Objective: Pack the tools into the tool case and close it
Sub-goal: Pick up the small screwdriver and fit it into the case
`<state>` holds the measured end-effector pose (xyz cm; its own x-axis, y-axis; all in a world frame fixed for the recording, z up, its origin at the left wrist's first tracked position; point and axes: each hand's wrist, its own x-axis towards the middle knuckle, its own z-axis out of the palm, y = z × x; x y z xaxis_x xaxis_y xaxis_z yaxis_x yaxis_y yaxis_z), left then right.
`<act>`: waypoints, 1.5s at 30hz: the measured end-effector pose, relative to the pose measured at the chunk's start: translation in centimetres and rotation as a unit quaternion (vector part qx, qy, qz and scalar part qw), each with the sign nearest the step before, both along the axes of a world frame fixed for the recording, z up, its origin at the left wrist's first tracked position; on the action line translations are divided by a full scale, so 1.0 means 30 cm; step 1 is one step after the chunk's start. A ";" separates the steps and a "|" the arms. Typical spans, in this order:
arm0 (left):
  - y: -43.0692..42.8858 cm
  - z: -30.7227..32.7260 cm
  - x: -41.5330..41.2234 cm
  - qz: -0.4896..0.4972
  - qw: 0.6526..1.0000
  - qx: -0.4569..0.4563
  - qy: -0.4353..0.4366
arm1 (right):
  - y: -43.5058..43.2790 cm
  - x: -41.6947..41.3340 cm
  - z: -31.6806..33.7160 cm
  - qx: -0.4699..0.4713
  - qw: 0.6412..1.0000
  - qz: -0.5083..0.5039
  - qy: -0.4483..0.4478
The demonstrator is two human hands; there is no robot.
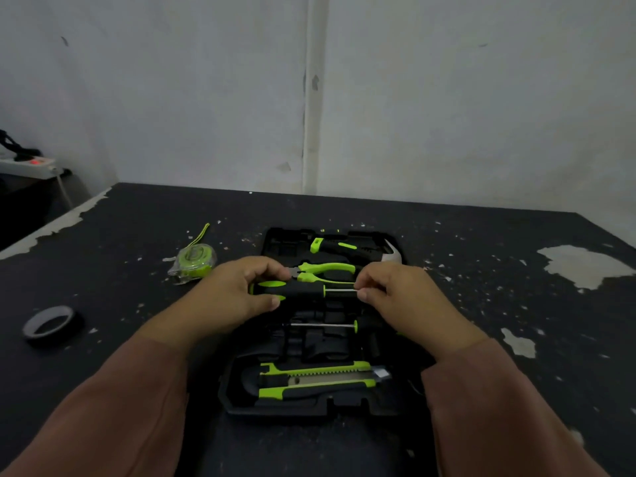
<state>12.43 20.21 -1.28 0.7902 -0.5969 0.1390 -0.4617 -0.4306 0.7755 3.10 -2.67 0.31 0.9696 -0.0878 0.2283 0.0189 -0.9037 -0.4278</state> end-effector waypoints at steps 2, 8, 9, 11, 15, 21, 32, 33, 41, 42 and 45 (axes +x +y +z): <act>0.001 0.003 -0.008 0.010 0.999 0.027 -0.024 | 0.002 -0.004 0.001 0.000 1.000 0.002 0.014; -0.004 0.018 -0.027 0.010 0.992 0.103 -0.066 | 0.002 0.000 -0.010 -0.018 0.998 0.010 0.052; -0.005 0.019 -0.029 0.009 0.991 0.111 -0.071 | 0.000 0.001 -0.013 -0.021 0.998 0.010 0.056; -0.009 0.017 -0.029 0.009 0.987 0.132 -0.090 | -0.001 0.002 -0.016 -0.031 0.997 0.009 0.066; -0.024 0.008 -0.034 0.013 0.980 0.154 -0.126 | -0.003 0.006 -0.024 -0.032 0.997 0.001 0.076; -0.032 -0.013 -0.027 0.005 0.975 0.169 -0.147 | 0.002 0.008 -0.021 -0.053 0.995 -0.003 0.085; -0.066 -0.027 -0.052 0.053 0.971 0.160 -0.171 | 0.007 -0.004 -0.004 -0.086 0.994 -0.018 0.058; -0.070 -0.030 -0.053 0.062 0.970 0.163 -0.170 | 0.009 -0.008 0.001 -0.090 0.994 -0.014 0.057; -0.055 -0.024 -0.038 0.130 0.977 0.112 -0.127 | 0.042 -0.022 0.026 -0.121 0.987 0.028 0.105; -0.054 -0.021 -0.038 0.127 0.979 0.109 -0.118 | 0.043 -0.023 0.027 -0.121 0.986 0.028 0.107; -0.052 -0.019 -0.040 0.124 0.982 0.109 -0.094 | 0.046 -0.026 0.028 -0.126 0.984 0.030 0.118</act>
<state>11.24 18.64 -1.83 0.8875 -0.4210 0.1873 -0.4481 -0.6940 0.5636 2.32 -1.28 1.16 1.0000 0.0019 0.0024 0.0023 -0.9821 -0.1886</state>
